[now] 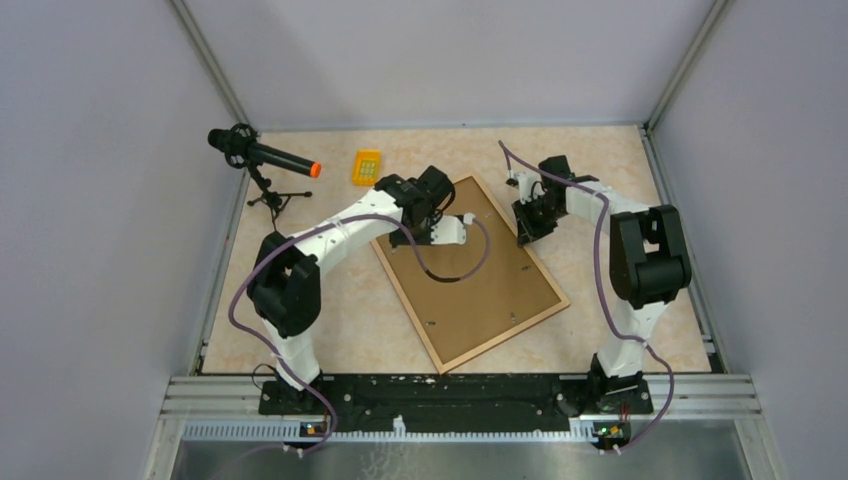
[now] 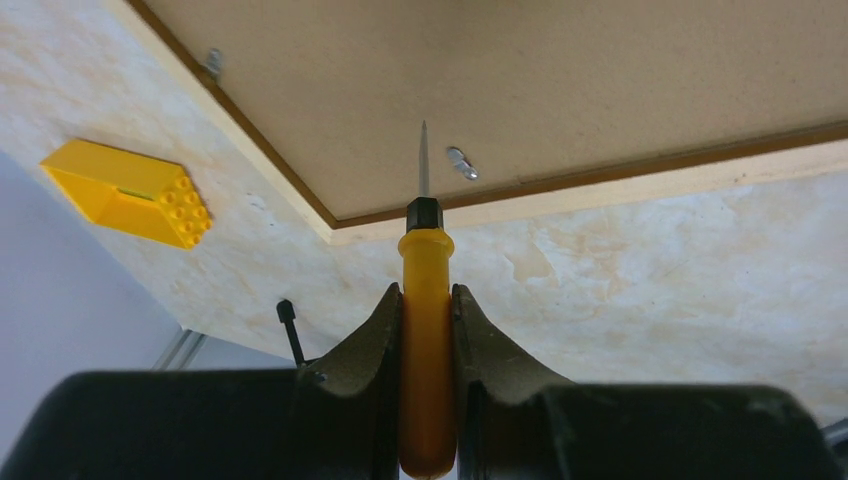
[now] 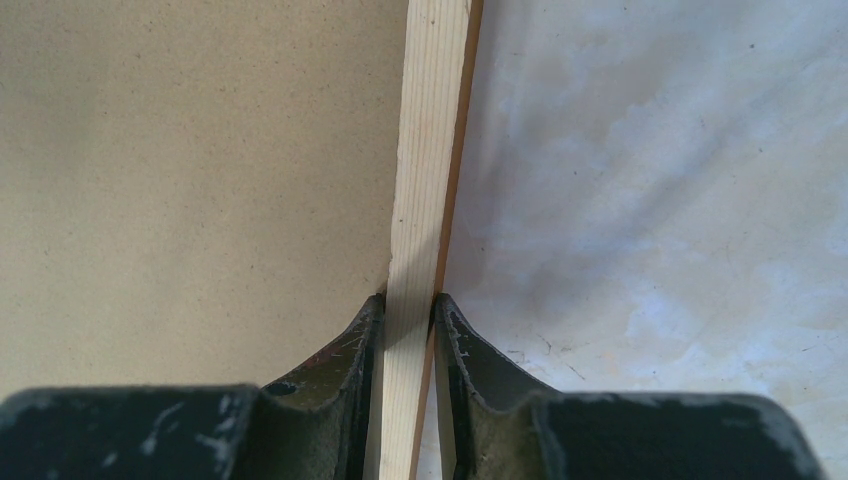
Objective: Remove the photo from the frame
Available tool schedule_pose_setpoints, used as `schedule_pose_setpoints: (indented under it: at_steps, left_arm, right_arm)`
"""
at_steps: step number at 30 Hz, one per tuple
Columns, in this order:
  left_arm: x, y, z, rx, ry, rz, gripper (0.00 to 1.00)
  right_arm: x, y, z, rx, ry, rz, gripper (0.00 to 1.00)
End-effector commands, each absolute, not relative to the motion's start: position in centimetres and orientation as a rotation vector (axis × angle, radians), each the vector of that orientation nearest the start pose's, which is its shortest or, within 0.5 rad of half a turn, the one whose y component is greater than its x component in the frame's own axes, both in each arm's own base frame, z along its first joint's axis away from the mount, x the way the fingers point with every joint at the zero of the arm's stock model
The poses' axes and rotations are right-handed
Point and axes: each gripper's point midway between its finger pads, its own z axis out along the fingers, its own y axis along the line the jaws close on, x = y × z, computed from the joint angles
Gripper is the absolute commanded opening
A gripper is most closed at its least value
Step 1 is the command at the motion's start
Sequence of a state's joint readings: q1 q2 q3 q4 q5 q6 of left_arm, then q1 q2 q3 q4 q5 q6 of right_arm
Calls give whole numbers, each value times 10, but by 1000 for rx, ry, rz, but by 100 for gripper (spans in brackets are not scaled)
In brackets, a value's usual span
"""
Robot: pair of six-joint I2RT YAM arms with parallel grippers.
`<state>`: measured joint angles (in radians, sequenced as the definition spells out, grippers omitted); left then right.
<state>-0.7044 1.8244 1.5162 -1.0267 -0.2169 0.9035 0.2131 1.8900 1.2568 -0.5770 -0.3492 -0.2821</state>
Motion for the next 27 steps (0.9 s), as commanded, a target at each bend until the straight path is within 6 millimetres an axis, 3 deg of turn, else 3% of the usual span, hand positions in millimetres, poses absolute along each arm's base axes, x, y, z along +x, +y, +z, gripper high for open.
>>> schedule_pose_setpoints:
  at_steps: [1,4,13,15,20,27]
  left_arm:
    - [341,-202,145,-2369,-2522,-315,0]
    - [343,-204,149,-2353,-2578,-284,0]
    - [355,-204,159,-2301,-2741,-193,0]
    - [356,-205,161,-2295,-2765,-159,0]
    - [362,-202,164,-2264,-2818,-154,0]
    - [381,-193,171,-2190,-2920,-199,0]
  right_arm:
    - [359,123,7,-787,2670,403,24]
    - [362,123,17,-779,2655,393,33]
    - [349,117,28,-728,2678,371,39]
    - [346,119,24,-735,2689,379,35]
    - [349,119,11,-860,2686,364,0]
    - [396,129,29,-1082,2523,342,0]
